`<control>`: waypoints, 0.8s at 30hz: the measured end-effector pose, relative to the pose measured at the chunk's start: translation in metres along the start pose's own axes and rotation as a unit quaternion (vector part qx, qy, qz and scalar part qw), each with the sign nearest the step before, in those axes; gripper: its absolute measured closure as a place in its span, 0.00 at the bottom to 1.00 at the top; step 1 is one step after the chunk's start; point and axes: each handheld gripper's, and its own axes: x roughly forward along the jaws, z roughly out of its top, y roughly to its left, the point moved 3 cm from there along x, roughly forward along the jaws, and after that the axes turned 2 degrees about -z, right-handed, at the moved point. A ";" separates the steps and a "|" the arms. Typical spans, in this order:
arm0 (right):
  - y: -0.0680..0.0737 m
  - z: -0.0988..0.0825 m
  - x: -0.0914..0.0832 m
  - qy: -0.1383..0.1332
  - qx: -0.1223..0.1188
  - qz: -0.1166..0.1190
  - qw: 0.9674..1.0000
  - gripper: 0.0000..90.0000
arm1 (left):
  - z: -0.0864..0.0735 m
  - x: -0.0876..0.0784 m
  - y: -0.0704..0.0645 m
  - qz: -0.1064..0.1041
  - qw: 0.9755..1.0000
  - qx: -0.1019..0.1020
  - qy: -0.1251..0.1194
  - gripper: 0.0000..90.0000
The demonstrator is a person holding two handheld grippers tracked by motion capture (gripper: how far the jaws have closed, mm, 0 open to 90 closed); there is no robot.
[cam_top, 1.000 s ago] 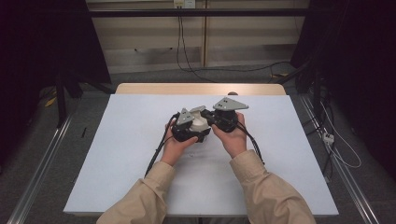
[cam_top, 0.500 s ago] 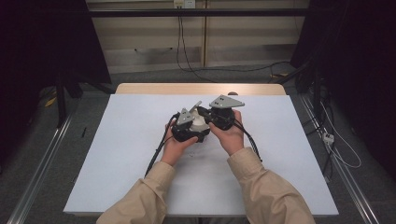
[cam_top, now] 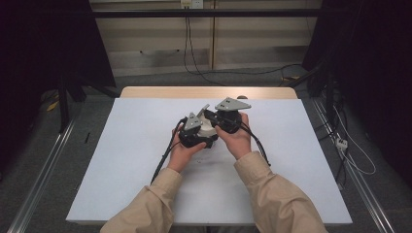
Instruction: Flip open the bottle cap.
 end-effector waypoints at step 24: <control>0.000 0.003 0.010 -0.008 0.003 -0.004 1.000 1.00 | 0.000 0.000 0.000 0.000 1.000 0.000 -0.002 0.21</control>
